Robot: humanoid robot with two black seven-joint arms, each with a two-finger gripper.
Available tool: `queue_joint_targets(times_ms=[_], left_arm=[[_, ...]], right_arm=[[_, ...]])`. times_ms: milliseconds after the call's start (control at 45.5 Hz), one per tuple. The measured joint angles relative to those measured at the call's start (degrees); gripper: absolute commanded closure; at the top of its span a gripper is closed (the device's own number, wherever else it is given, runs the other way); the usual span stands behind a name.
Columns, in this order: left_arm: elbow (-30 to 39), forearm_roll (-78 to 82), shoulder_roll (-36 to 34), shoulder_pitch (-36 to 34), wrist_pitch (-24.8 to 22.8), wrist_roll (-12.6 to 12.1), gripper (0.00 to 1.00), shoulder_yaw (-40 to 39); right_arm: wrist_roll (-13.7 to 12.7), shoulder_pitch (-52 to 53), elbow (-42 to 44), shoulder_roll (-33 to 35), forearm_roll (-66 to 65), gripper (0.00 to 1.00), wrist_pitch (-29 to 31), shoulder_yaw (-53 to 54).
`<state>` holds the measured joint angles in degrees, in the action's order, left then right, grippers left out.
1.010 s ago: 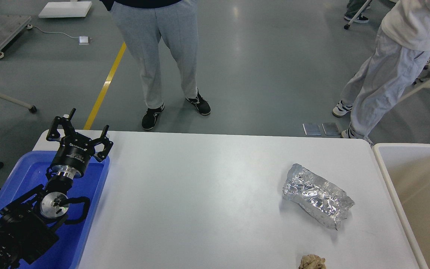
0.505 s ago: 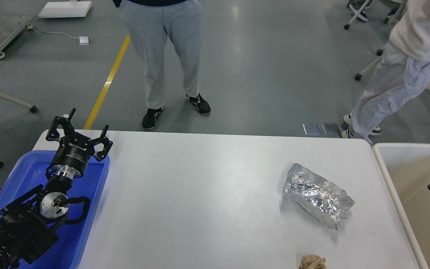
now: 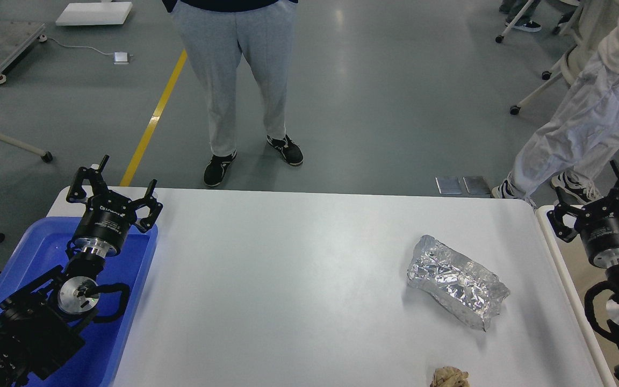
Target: Tidy desktop
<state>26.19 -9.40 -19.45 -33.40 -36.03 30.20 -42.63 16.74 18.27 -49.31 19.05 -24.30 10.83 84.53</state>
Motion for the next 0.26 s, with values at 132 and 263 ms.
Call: queue_joint_targets(times_ms=[132,263], left_arm=[[0.00,0.00,0.00,0.00,0.00,-0.02,0.00,0.00],[0.00,0.00,0.01,0.00,0.00,-0.02,0.00,0.00]], right_arm=[[0.01,0.73,-0.55,-1.95,-1.22,0.01,-1.00,0.62],[0.03,1.20,-0.85,-3.32,-1.97,0.01,-1.61,0.48]])
